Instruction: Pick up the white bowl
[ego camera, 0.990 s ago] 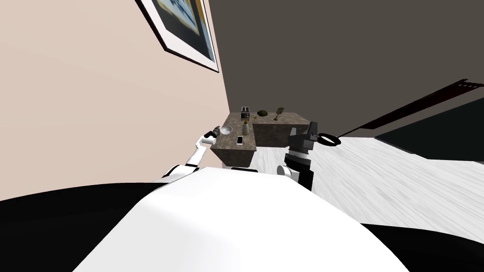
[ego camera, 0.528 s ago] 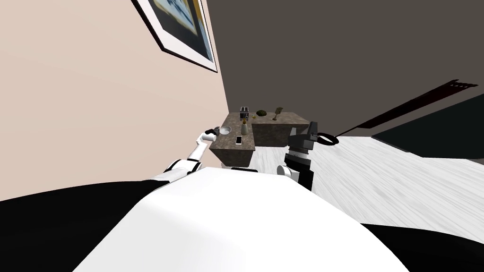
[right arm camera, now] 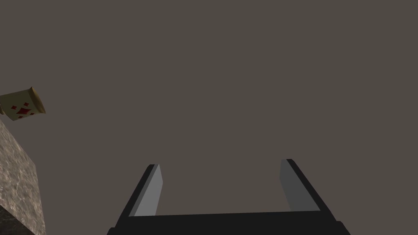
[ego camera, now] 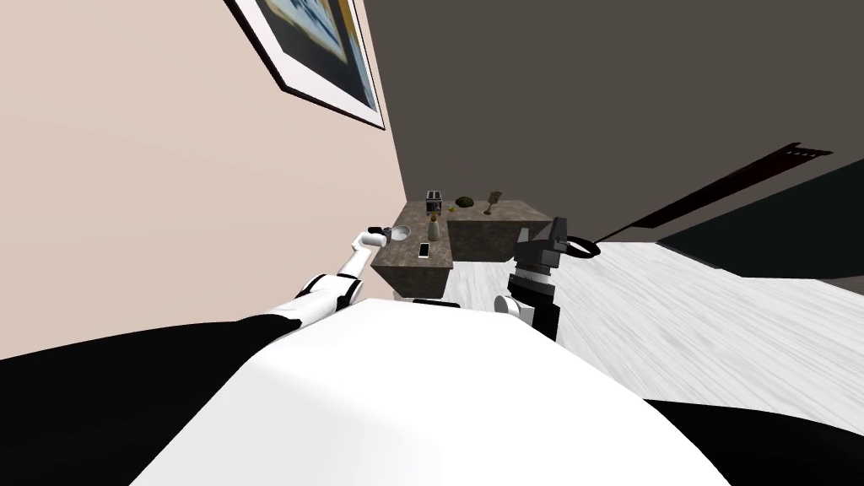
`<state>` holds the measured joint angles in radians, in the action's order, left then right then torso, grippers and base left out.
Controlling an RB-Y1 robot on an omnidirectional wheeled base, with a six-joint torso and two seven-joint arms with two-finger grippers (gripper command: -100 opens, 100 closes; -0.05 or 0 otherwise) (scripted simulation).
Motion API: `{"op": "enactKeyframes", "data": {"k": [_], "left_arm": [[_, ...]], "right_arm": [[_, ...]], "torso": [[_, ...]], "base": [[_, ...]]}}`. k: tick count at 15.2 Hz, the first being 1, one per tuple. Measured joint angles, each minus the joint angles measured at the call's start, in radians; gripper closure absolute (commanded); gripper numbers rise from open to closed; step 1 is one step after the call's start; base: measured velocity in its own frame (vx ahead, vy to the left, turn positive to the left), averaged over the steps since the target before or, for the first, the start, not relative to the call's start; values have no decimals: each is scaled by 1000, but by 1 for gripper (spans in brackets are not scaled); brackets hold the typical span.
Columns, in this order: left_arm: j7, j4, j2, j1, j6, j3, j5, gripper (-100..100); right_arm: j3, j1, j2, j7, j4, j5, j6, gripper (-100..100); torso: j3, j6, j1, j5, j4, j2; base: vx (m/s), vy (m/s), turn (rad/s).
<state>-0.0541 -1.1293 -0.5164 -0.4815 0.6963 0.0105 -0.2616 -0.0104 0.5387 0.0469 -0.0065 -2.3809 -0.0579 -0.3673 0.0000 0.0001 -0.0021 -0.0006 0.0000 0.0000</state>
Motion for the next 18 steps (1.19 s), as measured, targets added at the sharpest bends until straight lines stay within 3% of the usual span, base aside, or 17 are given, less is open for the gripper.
{"op": "enactKeyframes", "data": {"k": [18], "left_arm": [[12,287,-19,-245,317,19,-47,-100]], "right_arm": [[0,0,0,0,0,0,0,0]], "torso": [[0,0,0,0,0,0]], "base": [[0,-21,-21]]}}
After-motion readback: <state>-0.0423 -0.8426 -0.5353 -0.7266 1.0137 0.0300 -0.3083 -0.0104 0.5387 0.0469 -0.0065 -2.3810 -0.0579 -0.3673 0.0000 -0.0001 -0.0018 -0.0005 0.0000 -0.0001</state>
